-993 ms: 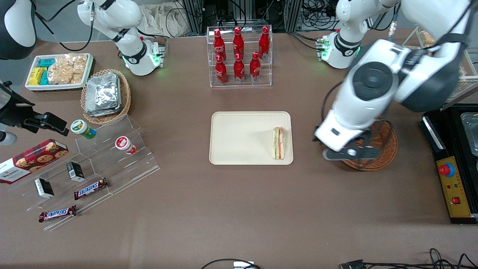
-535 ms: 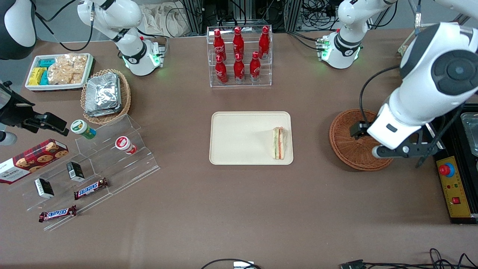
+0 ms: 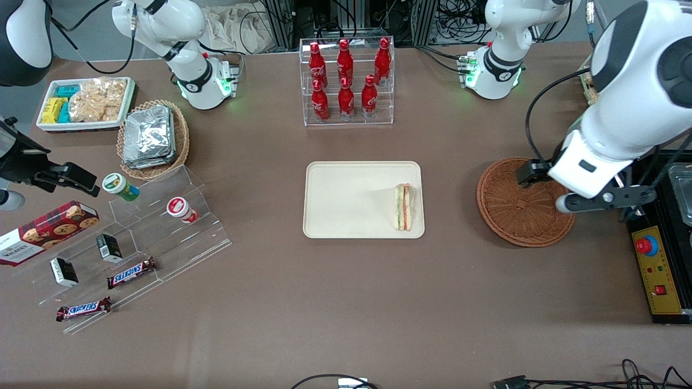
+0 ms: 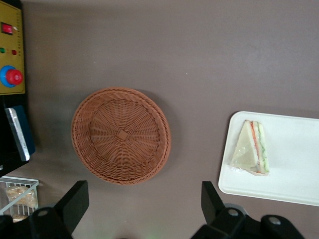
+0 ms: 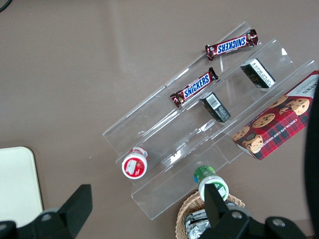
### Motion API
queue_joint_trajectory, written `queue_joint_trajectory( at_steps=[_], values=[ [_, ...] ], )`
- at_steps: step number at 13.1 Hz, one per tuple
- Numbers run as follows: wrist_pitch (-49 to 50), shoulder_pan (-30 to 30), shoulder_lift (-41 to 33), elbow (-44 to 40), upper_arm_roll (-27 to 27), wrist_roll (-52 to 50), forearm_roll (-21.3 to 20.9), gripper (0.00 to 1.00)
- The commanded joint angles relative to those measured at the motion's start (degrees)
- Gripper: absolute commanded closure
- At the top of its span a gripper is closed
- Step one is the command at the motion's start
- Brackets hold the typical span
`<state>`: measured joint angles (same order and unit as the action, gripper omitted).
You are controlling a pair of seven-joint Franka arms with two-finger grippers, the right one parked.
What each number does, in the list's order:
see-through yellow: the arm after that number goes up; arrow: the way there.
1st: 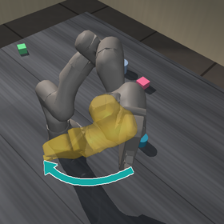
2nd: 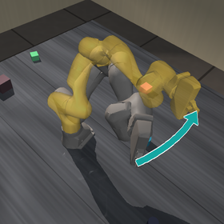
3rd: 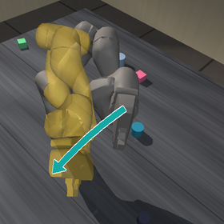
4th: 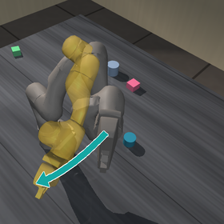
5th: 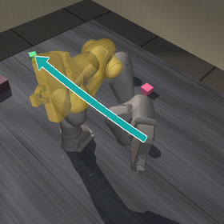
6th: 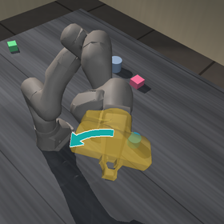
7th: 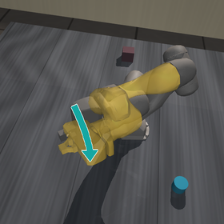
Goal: Place sandwich from basket to tray
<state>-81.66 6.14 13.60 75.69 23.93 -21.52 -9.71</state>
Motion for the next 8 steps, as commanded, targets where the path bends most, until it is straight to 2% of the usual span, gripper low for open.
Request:
queue_joint_trajectory(
  at_steps=[1,3,5,7,8],
  values=[
    [-2.18,-6.48,-5.32,4.36,-10.45,4.19,2.32,0.0],
    [-7.52,-8.94,-10.41,12.42,-16.34,6.66,5.3,0.0],
    [-15.51,-12.89,-16.21,23.48,-21.36,7.28,5.49,0.0],
    [-20.37,-13.18,-18.78,29.59,-22.79,7.28,6.1,0.0],
    [-20.91,-12.48,-18.96,29.95,-22.96,7.28,8.89,0.0]
  ],
)
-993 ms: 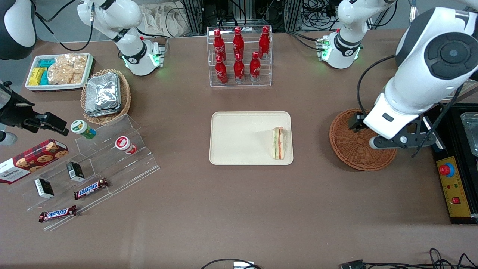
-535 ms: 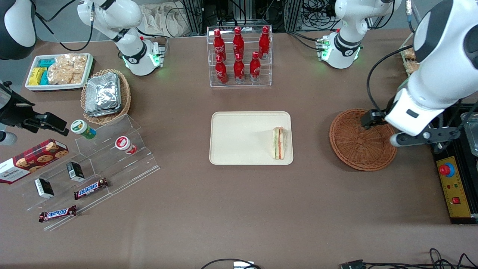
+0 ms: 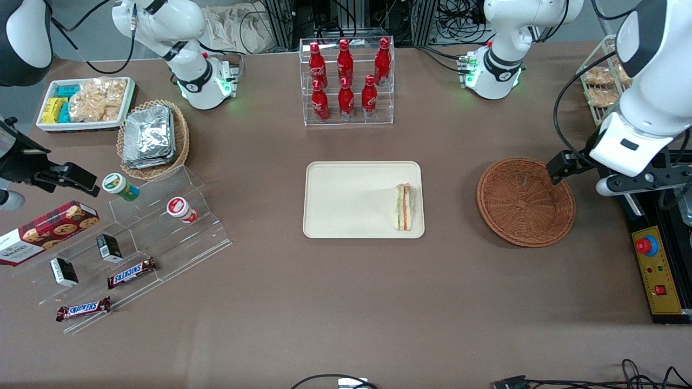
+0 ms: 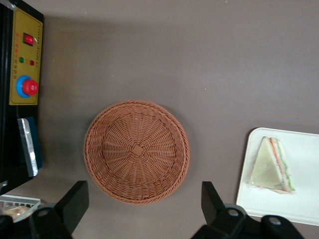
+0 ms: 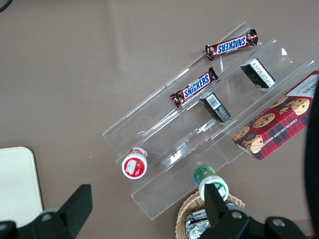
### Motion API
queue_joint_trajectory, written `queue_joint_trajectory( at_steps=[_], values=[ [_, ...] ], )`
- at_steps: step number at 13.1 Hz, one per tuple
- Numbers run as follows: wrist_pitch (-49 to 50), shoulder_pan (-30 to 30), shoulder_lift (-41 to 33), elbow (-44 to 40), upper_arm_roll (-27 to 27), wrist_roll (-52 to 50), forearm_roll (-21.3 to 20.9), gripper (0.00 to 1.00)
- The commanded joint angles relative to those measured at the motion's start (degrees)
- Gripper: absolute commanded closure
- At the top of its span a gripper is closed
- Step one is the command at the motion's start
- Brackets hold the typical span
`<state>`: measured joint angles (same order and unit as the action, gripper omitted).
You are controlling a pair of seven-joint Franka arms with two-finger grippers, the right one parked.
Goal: Place sandwich from basket to tray
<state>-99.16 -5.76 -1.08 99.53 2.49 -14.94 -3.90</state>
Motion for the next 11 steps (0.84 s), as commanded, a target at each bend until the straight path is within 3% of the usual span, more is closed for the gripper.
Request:
queue_joint_trajectory(
  at_steps=[1,11],
  values=[
    [-3.58,1.26,-4.19,6.11,-1.53,0.7,5.46,0.0],
    [3.61,8.38,-1.55,-0.21,3.55,1.4,3.99,0.0]
  ],
)
